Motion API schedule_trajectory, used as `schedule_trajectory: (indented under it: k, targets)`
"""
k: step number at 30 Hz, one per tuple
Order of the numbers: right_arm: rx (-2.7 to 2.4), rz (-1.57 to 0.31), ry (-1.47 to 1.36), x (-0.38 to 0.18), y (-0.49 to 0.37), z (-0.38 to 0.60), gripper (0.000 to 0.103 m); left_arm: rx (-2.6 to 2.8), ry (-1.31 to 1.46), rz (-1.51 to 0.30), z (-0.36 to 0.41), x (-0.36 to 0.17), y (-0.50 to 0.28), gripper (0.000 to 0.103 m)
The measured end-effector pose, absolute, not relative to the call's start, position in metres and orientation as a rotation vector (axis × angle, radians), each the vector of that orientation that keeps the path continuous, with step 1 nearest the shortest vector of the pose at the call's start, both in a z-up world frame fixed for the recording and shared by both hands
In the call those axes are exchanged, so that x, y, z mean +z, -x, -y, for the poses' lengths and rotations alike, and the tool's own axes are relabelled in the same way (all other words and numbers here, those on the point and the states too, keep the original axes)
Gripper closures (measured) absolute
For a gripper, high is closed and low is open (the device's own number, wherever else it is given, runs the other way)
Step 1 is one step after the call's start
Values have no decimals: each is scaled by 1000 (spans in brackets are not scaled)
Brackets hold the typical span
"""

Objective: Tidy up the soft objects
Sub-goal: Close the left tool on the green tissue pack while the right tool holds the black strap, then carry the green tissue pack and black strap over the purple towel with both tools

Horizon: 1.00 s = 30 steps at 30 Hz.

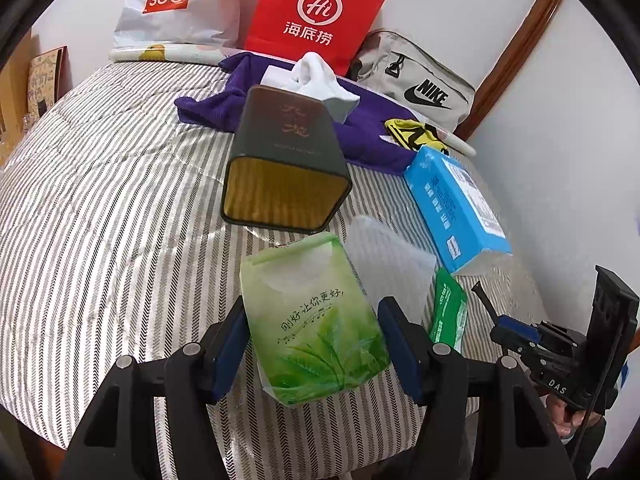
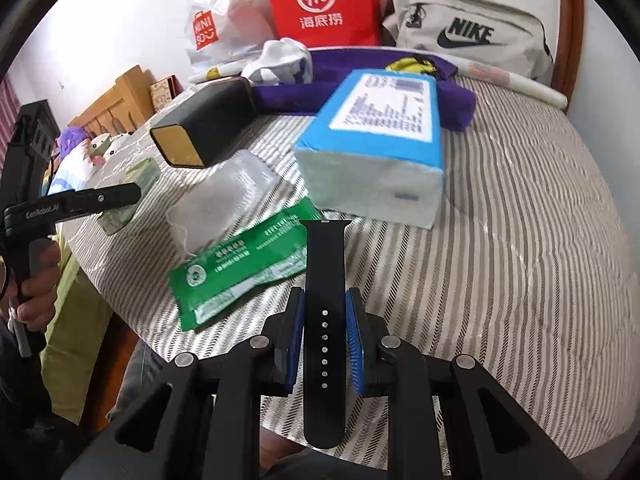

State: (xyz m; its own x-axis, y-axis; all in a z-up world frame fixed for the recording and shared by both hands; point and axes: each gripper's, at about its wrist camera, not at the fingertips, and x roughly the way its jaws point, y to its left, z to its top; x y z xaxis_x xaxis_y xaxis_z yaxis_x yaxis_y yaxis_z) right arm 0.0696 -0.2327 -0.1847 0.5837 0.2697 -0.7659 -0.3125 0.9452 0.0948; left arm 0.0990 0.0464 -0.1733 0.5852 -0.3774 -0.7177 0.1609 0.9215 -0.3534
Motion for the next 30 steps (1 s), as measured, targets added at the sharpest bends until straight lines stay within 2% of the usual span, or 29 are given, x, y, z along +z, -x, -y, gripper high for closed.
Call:
schedule_trajectory:
  k: [14, 30]
  targets:
    - [414, -823, 63, -153, -63, 223, 82, -341, 271, -859, -49, -147, -111, 41]
    - [417, -738, 31, -110, -111, 229, 82, -330, 246, -820, -48, -107, -146, 41]
